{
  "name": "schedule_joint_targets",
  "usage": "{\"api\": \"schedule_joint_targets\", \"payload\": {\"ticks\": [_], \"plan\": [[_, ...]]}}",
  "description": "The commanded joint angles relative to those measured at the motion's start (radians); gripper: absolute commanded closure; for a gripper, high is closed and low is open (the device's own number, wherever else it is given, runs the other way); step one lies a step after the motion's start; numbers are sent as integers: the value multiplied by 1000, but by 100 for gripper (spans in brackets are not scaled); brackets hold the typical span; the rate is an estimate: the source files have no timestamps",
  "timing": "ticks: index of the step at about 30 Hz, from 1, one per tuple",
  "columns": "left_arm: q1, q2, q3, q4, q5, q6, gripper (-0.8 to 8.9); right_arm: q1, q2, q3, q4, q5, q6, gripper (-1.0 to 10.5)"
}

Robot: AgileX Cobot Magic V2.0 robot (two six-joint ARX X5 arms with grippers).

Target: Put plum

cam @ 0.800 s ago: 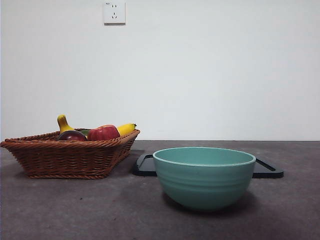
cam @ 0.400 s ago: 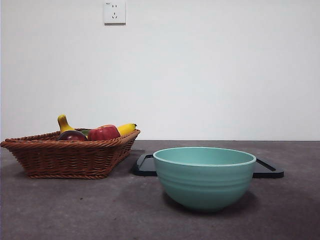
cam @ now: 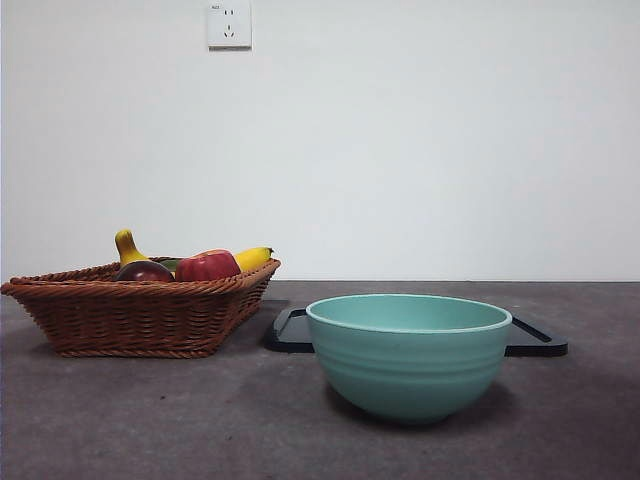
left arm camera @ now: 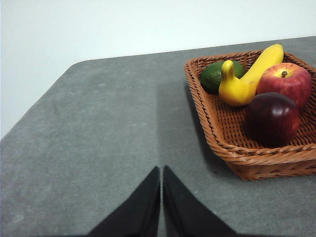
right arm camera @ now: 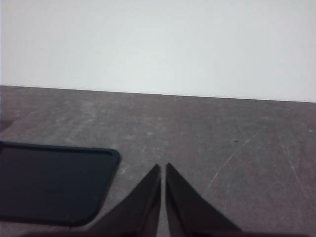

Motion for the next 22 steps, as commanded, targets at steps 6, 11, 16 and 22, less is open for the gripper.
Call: {"api": "schedule_joint_targets", "payload": {"ticks": [6, 11, 16, 22], "plan": [[3, -2, -20, -9, 2, -7, 806, 0, -3, -5, -130, 5, 14, 940], [3, -2, -20, -9, 2, -7, 806, 0, -3, -5, -171, 4, 18, 940], [3, -2, -20, -9, 2, -7, 806, 0, -3, -5, -168, 4, 18, 940], [3, -2, -20, -9, 2, -7, 806, 0, -3, -5, -150, 3, 18, 940]]}}
